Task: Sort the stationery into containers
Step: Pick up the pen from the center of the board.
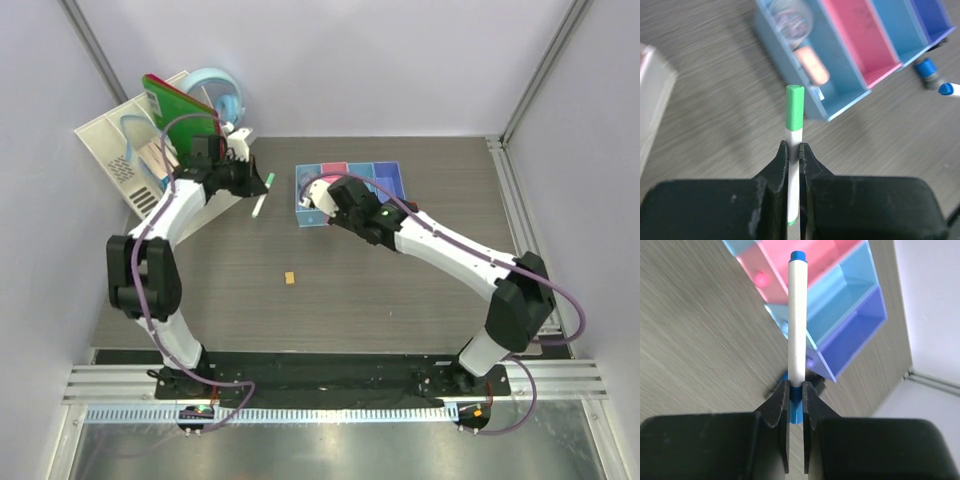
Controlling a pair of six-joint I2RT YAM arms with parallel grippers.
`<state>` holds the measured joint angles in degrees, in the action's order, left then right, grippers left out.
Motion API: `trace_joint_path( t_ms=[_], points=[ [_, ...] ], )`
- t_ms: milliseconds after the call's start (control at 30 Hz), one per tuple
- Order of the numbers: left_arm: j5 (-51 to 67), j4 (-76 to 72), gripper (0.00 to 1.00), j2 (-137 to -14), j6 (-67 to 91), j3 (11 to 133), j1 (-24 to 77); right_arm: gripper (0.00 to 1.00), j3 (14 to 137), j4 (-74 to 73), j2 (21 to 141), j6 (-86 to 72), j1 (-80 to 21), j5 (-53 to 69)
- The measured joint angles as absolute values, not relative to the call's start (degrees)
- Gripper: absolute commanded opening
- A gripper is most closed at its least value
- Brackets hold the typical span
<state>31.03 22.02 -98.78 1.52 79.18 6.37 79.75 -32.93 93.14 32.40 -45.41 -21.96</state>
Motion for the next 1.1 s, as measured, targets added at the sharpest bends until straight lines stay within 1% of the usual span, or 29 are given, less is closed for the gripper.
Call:
trace_joint_path(
  t_ms=[167, 400, 633, 800, 833, 867, 967, 1000, 1033, 1100],
  points=[
    [38.4, 21.1, 0.0, -108.6, 5.8, 89.7, 10.0, 0.03, 73.8, -31.2, 86.9, 35.0, -42.8, -24.6],
    [46.7, 11.5, 0.0, -121.7, 19.6, 101.1, 15.0, 0.04, 67.4, -29.7, 82.1, 36.7, -38.6, -24.8],
    [49.8, 6.3, 0.0, -136.7, 29.9, 115.5, 18.2, 0.04, 64.2, -28.3, 80.6, 37.0, -35.8, -24.0],
    [49.6, 6.0, 0.0, -142.7, 33.4, 122.0, 19.3, 0.03, 63.2, -28.1, 79.2, 37.0, -35.7, -23.8],
    [49.5, 6.0, 0.14, -143.3, 33.8, 122.7, 19.4, 0.04, 63.2, -28.1, 78.9, 36.9, -35.7, -23.7],
    [49.4, 5.9, 0.21, -143.6, 34.1, 123.4, 19.4, 0.03, 63.1, -27.9, 78.8, 36.9, -35.7, -23.6],
    [49.0, 5.9, 0.33, -143.7, 34.1, 124.3, 19.4, 0.04, 63.1, -27.8, 78.6, 36.7, -35.7, -23.2],
    [48.8, 5.8, 0.45, -143.7, 34.0, 124.4, 19.4, 0.03, 63.1, -27.8, 78.6, 36.6, -35.7, -23.2],
    [48.5, 5.8, 0.49, -143.7, 33.8, 124.4, 19.3, 0.03, 63.1, -27.8, 78.6, 36.5, -35.7, -23.1],
    [47.9, 5.6, 0.5, -143.6, 33.5, 123.8, 19.2, 0.03, 63.1, -27.8, 78.6, 36.4, -35.7, -22.9]
  ],
)
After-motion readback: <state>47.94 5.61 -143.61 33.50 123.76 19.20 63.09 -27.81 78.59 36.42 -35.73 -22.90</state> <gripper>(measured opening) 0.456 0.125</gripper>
